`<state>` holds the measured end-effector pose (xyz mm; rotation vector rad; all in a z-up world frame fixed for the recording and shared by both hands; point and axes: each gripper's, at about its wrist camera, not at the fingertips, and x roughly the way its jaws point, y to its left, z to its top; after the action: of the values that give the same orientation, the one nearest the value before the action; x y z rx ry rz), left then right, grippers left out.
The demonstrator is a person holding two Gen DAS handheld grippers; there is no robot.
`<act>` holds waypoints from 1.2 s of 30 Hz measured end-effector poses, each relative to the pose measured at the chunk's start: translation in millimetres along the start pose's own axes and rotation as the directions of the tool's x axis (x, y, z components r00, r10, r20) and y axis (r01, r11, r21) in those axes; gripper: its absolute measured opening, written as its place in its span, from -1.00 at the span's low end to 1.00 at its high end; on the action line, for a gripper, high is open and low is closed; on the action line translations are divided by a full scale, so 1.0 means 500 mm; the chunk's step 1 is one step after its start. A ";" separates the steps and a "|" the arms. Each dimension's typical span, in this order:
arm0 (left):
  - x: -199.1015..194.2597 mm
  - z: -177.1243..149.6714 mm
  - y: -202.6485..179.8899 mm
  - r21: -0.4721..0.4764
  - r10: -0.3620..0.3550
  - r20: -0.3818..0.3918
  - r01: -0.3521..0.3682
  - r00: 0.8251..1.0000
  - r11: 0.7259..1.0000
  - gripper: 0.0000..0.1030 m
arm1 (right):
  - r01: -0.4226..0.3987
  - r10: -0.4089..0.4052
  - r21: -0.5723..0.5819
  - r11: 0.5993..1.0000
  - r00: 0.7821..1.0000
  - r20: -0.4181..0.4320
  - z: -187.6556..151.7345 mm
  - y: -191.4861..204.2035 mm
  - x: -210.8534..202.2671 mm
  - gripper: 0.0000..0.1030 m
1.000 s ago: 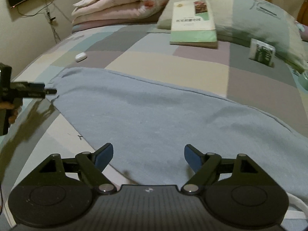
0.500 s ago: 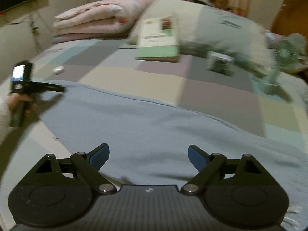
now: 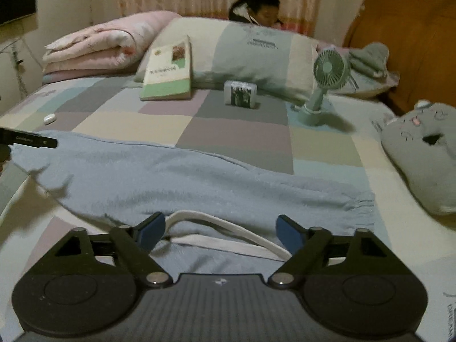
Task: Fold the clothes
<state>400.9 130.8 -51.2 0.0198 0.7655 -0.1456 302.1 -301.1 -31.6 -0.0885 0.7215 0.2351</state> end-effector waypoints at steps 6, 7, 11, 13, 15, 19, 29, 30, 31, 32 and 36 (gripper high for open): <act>-0.070 -0.046 -0.185 0.046 -0.157 -0.006 0.157 0.988 0.987 0.78 | -0.075 0.076 -0.159 0.984 0.997 -0.002 0.011 -0.037 0.004 -0.06; -0.079 -0.056 -0.216 0.057 -0.182 -0.017 0.183 0.983 0.981 0.78 | -0.093 0.093 -0.184 0.978 0.996 -0.008 0.019 -0.044 0.010 -0.08; -0.109 -0.091 -0.334 0.152 -0.245 -0.033 0.247 0.969 0.957 0.78 | -0.211 0.206 -0.268 0.940 0.977 -0.048 0.061 -0.088 0.049 -0.08; -0.122 -0.103 -0.394 0.205 -0.262 -0.022 0.261 0.965 0.943 0.78 | -0.287 0.273 -0.256 0.923 0.958 -0.087 0.085 -0.123 0.084 -0.08; -0.122 -0.108 -0.443 0.246 -0.261 -0.009 0.255 0.965 0.935 0.78 | -0.341 0.321 -0.214 0.915 0.939 -0.126 0.109 -0.160 0.133 -0.08; -0.090 -0.123 -0.514 0.266 -0.260 -0.035 0.260 0.965 0.928 0.79 | -0.406 0.378 -0.149 0.901 0.907 -0.185 0.151 -0.220 0.243 -0.08; -0.041 -0.199 -0.554 0.234 -0.295 -0.120 0.316 0.948 0.920 0.78 | -0.568 0.518 -0.087 0.818 0.795 -0.315 0.196 -0.275 0.501 -0.09; -0.041 -0.202 -0.551 0.231 -0.297 -0.118 0.317 0.947 0.920 0.78 | -0.584 0.530 -0.082 0.808 0.780 -0.332 0.193 -0.276 0.521 -0.09; -0.041 -0.205 -0.549 0.227 -0.300 -0.115 0.320 0.947 0.920 0.78 | -0.597 0.541 -0.079 0.799 0.769 -0.340 0.190 -0.276 0.536 -0.10; -0.041 -0.206 -0.547 0.219 -0.306 -0.111 0.324 0.946 0.920 0.78 | -0.614 0.559 -0.074 0.786 0.757 -0.339 0.188 -0.277 0.547 -0.10; -0.037 -0.210 -0.543 0.194 -0.318 -0.110 0.334 0.942 0.922 0.79 | -0.653 0.598 -0.080 0.753 0.730 -0.330 0.195 -0.255 0.564 -0.24</act>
<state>277.7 -128.2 -104.5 0.1000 0.8237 -0.5473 600.4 -357.7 -145.5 -0.0565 1.0046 0.9718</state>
